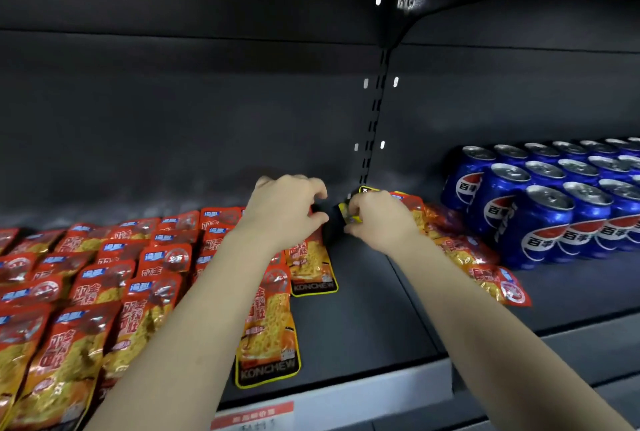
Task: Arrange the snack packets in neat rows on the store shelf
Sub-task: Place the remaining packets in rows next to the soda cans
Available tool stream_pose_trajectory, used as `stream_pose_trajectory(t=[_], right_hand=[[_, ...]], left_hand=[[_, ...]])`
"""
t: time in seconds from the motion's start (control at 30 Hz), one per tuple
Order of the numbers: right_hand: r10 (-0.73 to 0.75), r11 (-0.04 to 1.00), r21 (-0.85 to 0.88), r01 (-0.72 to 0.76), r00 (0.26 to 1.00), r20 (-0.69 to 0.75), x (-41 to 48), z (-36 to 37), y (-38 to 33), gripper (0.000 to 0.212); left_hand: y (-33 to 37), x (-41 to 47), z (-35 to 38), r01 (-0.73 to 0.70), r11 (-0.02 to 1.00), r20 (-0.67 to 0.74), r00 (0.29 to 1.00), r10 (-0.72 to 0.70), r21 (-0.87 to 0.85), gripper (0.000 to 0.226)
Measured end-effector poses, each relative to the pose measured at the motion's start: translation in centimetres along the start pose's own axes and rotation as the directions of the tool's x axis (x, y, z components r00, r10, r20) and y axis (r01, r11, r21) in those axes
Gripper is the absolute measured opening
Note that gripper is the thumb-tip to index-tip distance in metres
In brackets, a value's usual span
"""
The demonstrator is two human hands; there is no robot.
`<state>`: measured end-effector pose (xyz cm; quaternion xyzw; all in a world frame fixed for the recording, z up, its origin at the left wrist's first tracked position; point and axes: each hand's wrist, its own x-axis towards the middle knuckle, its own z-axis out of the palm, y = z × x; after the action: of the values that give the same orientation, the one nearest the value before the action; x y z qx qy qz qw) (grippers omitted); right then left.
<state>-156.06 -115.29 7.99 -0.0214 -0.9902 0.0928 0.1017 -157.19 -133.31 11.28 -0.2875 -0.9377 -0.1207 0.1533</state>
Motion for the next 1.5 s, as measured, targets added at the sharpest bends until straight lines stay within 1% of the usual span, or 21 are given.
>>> stream_pose_trajectory(t=[0.1,0.23,0.37,0.43,0.5,0.57,0.67,0.73,0.8,0.87,0.93,1.0,1.07,1.1,1.13,1.17,1.23,1.3,1.37,1.4,1.5], right_hand=[[-0.005,0.995,-0.101,0.000,0.999,-0.049,0.2,0.5,-0.1,0.026],[0.045,0.992,-0.113,-0.053,0.996,-0.074,0.2,1.1,-0.1,0.030],[-0.001,0.983,-0.182,-0.020,0.993,-0.116,0.2,1.6,-0.3,0.026],[-0.018,0.987,-0.162,-0.008,0.987,-0.158,0.2,1.6,0.0,0.027],[-0.018,0.998,-0.057,0.005,0.975,-0.223,0.2,1.4,0.8,0.025],[0.000,0.984,0.170,0.047,0.962,-0.271,-0.2,0.9,1.6,0.022],[0.086,0.812,0.578,0.082,0.962,-0.258,-1.1,-0.1,1.8,0.015],[0.091,0.723,0.682,0.105,0.965,-0.246,-1.5,-0.5,1.5,0.012],[0.065,0.677,0.715,0.175,0.953,-0.295,-1.7,-0.6,1.0,0.012],[0.031,0.620,0.739,0.265,0.932,-0.361,-1.9,-0.7,0.6,0.013],[-0.034,0.530,0.780,0.333,0.927,-0.373,-2.0,-0.6,0.5,0.014],[-0.128,0.423,0.835,0.351,0.936,-0.329,-1.9,-0.5,0.4,0.015],[-0.235,0.366,0.859,0.358,0.929,-0.287,-1.9,-0.5,0.4,0.014],[-0.283,0.366,0.859,0.358,0.922,-0.264,-1.9,-0.4,0.3,0.013],[-0.328,0.380,0.855,0.352,0.916,-0.232,-1.9,-0.4,0.3,0.012],[-0.366,0.403,0.849,0.341,0.910,-0.192,-2.0,-0.4,0.2,0.011],[-0.391,0.474,0.825,0.308,0.913,-0.116,-2.1,-0.3,0.2,0.009],[-0.309,0.613,0.737,0.284,0.945,-0.108,-1.9,0.1,0.5,0.011],[-0.203,0.793,0.549,0.264,0.964,-0.170,-1.4,0.2,1.3,0.008],[-0.166,0.857,0.461,0.228,0.971,-0.171,-1.2,0.3,1.8,0.009],[-0.067,0.935,0.343,0.085,0.996,-0.062,-0.7,0.4,2.9,0.013]], left_hand=[[0.3,0.1,0.7,0.013,1.000,-0.033,0.999,-0.013,0.000,0.025],[0.4,-0.7,1.8,0.020,1.000,-0.089,0.996,-0.021,-0.010,0.023],[0.4,-1.2,2.3,0.011,0.998,-0.095,0.995,-0.017,-0.061,0.025],[0.4,-1.2,2.4,0.020,0.995,-0.095,0.995,-0.029,-0.097,0.024],[0.3,-1.2,2.5,0.026,0.989,-0.106,0.994,-0.041,-0.145,0.020],[0.2,-1.1,2.6,0.040,0.971,-0.142,0.987,-0.075,-0.235,0.018],[0.2,-1.2,2.7,0.096,0.913,-0.149,0.975,-0.167,-0.396,0.026],[0.3,-1.3,2.7,0.126,0.845,-0.129,0.966,-0.223,-0.520,0.030],[0.5,-1.2,2.5,0.191,0.763,-0.066,0.954,-0.292,-0.618,0.032],[0.7,-1.0,2.4,0.261,0.621,0.023,0.931,-0.365,-0.739,0.036],[0.6,-0.9,2.1,0.293,0.461,0.084,0.903,-0.421,-0.837,0.040],[0.6,-0.9,1.7,0.273,0.323,0.104,0.884,-0.455,-0.906,0.039],[0.6,-1.1,1.3,0.220,0.200,0.110,0.886,-0.450,-0.955,0.028],[0.4,-1.1,1.3,0.193,0.183,0.093,0.890,-0.447,-0.964,0.020],[0.2,-1.1,1.3,0.170,0.202,0.063,0.891,-0.450,-0.965,0.014],[-0.1,-1.1,1.5,0.152,0.245,0.024,0.890,-0.456,-0.958,0.010],[-0.4,-1.1,1.7,0.131,0.337,-0.039,0.889,-0.455,-0.932,0.015],[-0.4,-1.1,1.7,0.124,0.398,-0.068,0.899,-0.433,-0.909,0.027],[-0.4,-1.1,1.6,0.138,0.418,-0.064,0.899,-0.434,-0.898,0.041],[-0.5,-1.1,1.6,0.149,0.422,-0.059,0.895,-0.442,-0.894,0.047],[-0.9,-1.0,1.6,0.205,0.439,-0.038,0.874,-0.484,-0.875,0.059]])
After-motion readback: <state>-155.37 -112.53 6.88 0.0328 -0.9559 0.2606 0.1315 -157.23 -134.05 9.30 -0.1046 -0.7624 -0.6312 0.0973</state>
